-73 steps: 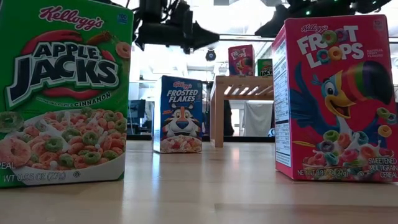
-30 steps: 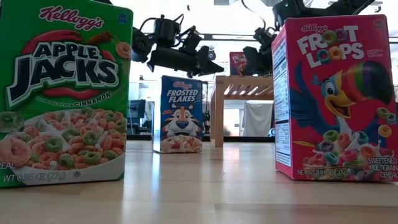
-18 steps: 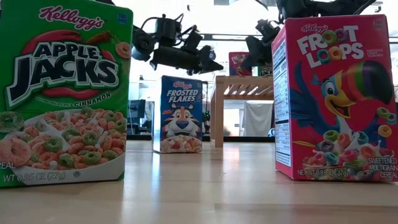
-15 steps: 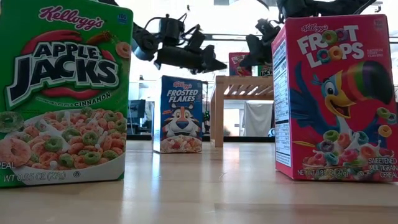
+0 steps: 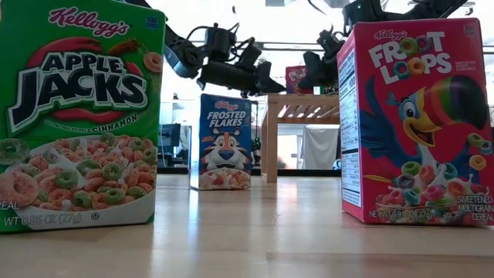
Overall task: Stack cereal on shelf
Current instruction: Put the top left red cereal box on the shelf
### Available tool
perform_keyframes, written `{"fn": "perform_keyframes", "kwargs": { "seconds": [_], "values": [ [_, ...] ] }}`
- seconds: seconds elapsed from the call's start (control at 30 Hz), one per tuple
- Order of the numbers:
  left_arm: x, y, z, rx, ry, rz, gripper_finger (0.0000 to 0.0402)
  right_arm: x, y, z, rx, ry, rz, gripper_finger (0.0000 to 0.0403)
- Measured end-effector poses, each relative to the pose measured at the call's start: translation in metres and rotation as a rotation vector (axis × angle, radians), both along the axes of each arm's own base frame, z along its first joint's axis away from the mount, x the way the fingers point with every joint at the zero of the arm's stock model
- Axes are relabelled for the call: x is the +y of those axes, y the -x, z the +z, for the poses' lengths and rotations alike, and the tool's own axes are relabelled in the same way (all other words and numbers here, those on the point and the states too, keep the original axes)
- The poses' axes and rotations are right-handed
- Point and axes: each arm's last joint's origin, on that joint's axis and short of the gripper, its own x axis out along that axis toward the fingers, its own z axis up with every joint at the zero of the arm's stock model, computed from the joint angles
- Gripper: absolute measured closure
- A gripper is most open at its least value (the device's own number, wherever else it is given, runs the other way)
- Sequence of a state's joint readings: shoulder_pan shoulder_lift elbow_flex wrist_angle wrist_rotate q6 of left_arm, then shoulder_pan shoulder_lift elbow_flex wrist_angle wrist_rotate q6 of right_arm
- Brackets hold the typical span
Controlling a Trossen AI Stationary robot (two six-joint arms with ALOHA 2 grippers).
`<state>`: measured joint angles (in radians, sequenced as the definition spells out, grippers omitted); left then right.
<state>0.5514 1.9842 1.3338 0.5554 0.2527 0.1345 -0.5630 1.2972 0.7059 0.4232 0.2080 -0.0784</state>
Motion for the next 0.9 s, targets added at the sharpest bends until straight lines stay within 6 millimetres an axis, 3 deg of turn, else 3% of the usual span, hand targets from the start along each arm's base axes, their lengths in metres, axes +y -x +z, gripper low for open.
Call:
{"fn": "perform_keyframes", "kwargs": {
  "seconds": [0.47,0.9],
  "values": [
    [0.005,0.002,-0.002,-0.013,0.012,0.023,0.0401,-0.005,0.003,-0.001,-0.016,-0.027,0.044,0.0391],
    [0.006,0.001,-0.002,-0.019,0.016,0.028,0.0401,-0.016,0.011,-0.001,-0.013,-0.026,-0.021,0.0391]
  ]
}}
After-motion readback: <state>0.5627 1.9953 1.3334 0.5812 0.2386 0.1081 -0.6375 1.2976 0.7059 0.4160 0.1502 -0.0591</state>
